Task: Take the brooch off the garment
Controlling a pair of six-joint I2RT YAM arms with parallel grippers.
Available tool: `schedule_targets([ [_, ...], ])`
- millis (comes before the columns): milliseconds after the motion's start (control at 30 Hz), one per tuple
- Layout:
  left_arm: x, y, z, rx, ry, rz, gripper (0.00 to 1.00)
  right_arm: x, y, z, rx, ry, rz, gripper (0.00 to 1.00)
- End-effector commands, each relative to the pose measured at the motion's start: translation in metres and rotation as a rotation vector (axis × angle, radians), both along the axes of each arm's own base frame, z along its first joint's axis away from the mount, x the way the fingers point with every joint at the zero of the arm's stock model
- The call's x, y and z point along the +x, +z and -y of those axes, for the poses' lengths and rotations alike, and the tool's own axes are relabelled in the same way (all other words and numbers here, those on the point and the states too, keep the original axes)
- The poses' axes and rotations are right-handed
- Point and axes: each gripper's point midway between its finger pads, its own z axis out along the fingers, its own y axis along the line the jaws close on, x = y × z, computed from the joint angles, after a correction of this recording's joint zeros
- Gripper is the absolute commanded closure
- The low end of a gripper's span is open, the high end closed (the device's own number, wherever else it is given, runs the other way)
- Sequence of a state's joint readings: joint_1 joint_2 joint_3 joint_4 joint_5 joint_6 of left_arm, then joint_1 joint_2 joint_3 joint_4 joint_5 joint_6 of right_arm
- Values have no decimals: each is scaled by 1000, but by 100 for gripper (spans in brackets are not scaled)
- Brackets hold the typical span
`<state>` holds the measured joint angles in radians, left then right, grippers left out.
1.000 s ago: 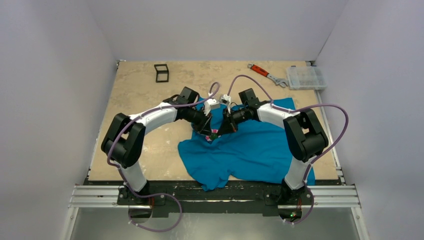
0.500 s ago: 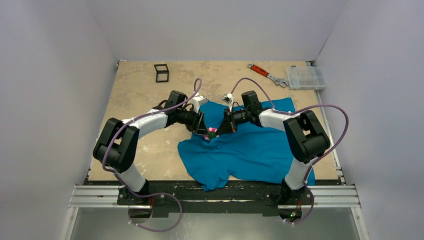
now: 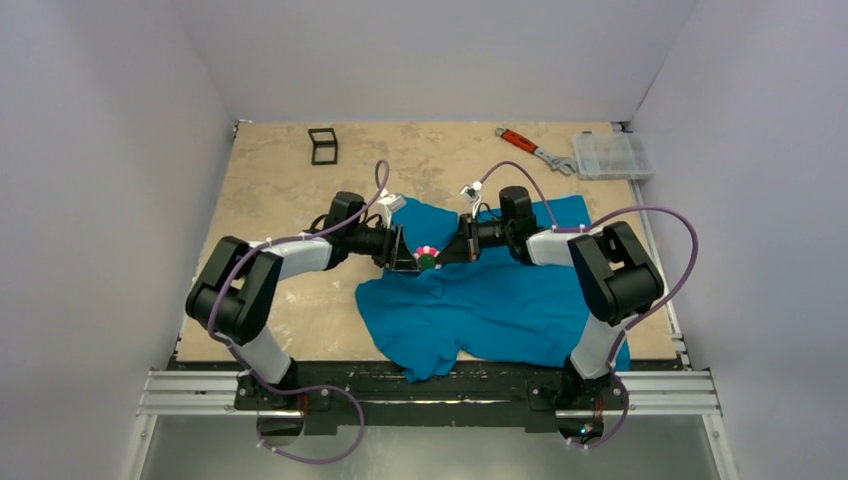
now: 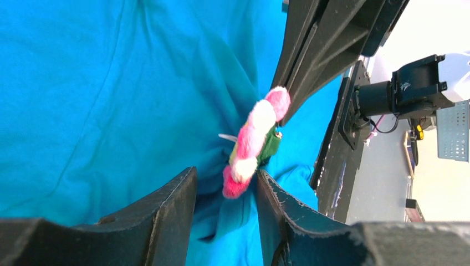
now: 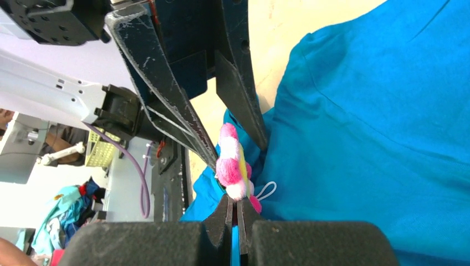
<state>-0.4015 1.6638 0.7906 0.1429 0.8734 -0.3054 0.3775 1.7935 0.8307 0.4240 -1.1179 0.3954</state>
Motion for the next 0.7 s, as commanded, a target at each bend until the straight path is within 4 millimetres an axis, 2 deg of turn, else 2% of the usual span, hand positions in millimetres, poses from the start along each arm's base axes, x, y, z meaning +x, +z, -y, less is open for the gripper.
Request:
schedule_targets([
  [0, 19, 20, 13, -101, 18, 57, 59, 5, 31, -6, 98, -20, 54, 100],
  [100, 25, 22, 17, -119, 32, 49, 64, 7, 33, -8, 122, -34, 54, 100],
  [200, 27, 27, 19, -133, 19, 53, 81, 8, 33, -8, 136, -44, 53, 100],
  [300, 26, 40, 17, -122, -12, 140, 99, 4, 35, -7, 136, -26, 46, 100],
  [333, 24, 46, 16, -113, -23, 177, 100, 3, 35, -7, 130, -22, 45, 94],
  [433, 18, 53, 11, -19, -77, 336, 100, 4, 28, 0, 59, -13, 43, 57],
  [467, 13, 48, 8, 57, -114, 392, 100, 6, 24, 3, 24, -13, 47, 51],
  [600, 11, 32, 0, 329, -207, 662, 100, 6, 24, 11, -49, 16, 58, 42],
  [667, 16, 34, 0, 402, -213, 771, 100, 6, 21, 14, -98, 26, 50, 36],
])
